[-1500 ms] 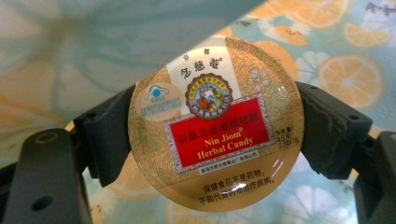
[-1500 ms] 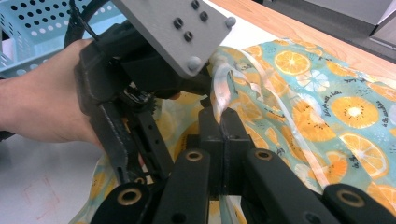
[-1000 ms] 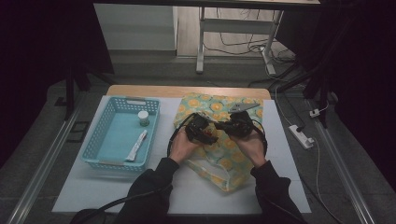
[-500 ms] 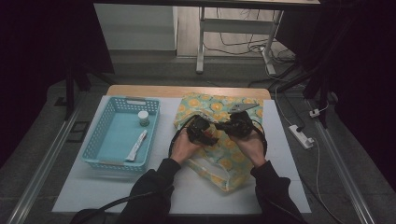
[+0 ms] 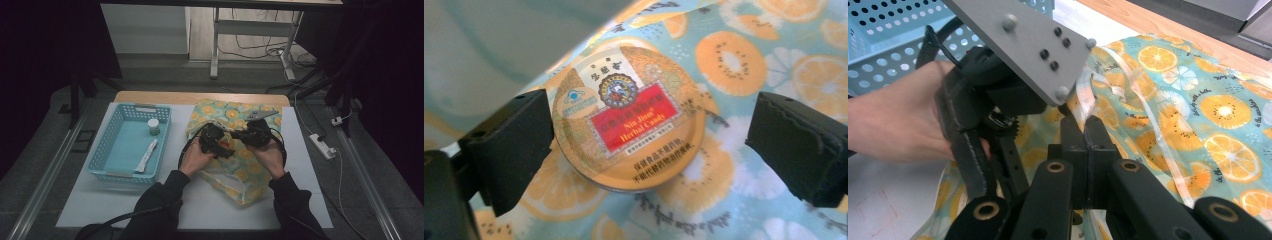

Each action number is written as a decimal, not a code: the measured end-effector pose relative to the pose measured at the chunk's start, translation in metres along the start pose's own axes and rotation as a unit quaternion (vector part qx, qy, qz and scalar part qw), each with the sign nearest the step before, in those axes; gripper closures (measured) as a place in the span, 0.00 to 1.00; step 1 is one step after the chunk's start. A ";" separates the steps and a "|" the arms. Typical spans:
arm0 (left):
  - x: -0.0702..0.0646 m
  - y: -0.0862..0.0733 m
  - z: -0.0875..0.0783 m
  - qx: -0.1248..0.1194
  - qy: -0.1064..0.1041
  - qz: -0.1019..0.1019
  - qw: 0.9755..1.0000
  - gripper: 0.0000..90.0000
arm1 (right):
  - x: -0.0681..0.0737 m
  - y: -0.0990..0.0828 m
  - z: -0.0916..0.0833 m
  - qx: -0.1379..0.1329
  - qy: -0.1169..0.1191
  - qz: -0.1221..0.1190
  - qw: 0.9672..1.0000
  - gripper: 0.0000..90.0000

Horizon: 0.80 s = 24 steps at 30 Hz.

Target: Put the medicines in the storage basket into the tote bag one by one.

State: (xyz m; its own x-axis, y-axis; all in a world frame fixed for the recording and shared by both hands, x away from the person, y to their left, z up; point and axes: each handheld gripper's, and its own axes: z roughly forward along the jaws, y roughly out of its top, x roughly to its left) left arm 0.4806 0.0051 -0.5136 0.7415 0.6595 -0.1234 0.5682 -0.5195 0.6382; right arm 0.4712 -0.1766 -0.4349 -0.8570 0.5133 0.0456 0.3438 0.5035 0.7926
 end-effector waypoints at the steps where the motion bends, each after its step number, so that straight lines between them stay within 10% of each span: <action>1: -0.001 0.000 -0.001 -0.005 -0.002 -0.005 1.000 0.05 | 0.000 0.000 0.000 0.000 0.000 0.001 1.000 1.00; 24: -0.017 -0.015 -0.052 -0.013 -0.041 -0.006 0.999 0.00 | 0.001 0.001 -0.002 -0.001 0.004 -0.005 1.000 1.00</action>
State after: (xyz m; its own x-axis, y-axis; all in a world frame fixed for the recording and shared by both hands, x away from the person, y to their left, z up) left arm 0.4406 0.0296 -0.4820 0.7622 0.6183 -0.1917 0.5682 -0.4972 0.6557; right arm 0.4698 -0.1763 -0.4330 -0.8633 0.5030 0.0417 0.3342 0.5077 0.7941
